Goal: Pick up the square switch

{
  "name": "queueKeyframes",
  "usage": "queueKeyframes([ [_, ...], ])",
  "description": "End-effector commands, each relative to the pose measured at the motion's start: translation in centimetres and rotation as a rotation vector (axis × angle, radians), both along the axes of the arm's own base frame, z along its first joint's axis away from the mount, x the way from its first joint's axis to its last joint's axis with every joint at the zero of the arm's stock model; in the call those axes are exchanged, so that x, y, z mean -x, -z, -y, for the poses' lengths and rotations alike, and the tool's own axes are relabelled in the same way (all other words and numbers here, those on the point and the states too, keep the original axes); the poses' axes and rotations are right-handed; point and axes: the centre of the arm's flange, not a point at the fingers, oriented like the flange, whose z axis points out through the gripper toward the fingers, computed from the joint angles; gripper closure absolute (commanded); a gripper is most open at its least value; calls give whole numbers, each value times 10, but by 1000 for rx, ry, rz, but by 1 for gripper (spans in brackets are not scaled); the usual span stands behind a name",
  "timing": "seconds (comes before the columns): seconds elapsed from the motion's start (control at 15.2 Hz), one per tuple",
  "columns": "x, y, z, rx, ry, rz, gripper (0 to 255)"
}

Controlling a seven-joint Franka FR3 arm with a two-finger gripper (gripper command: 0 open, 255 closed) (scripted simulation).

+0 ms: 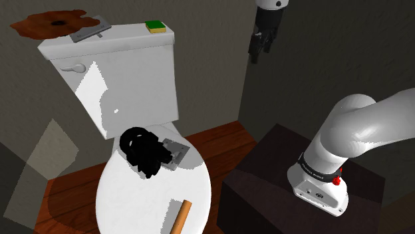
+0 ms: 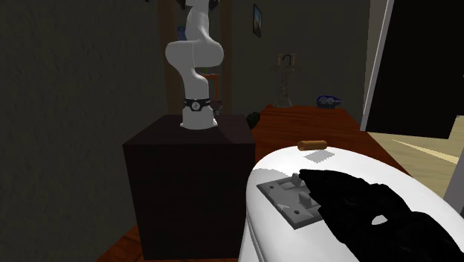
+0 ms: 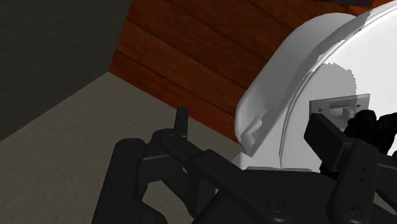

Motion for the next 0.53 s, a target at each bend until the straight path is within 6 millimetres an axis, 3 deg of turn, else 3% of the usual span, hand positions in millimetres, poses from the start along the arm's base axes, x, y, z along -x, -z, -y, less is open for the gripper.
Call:
queueKeyframes([
  [0.0, 0, 0, 0, 0, 0, 0, 0],
  [0.46, -52, 64, -36, -10, -175, -16, 0],
])
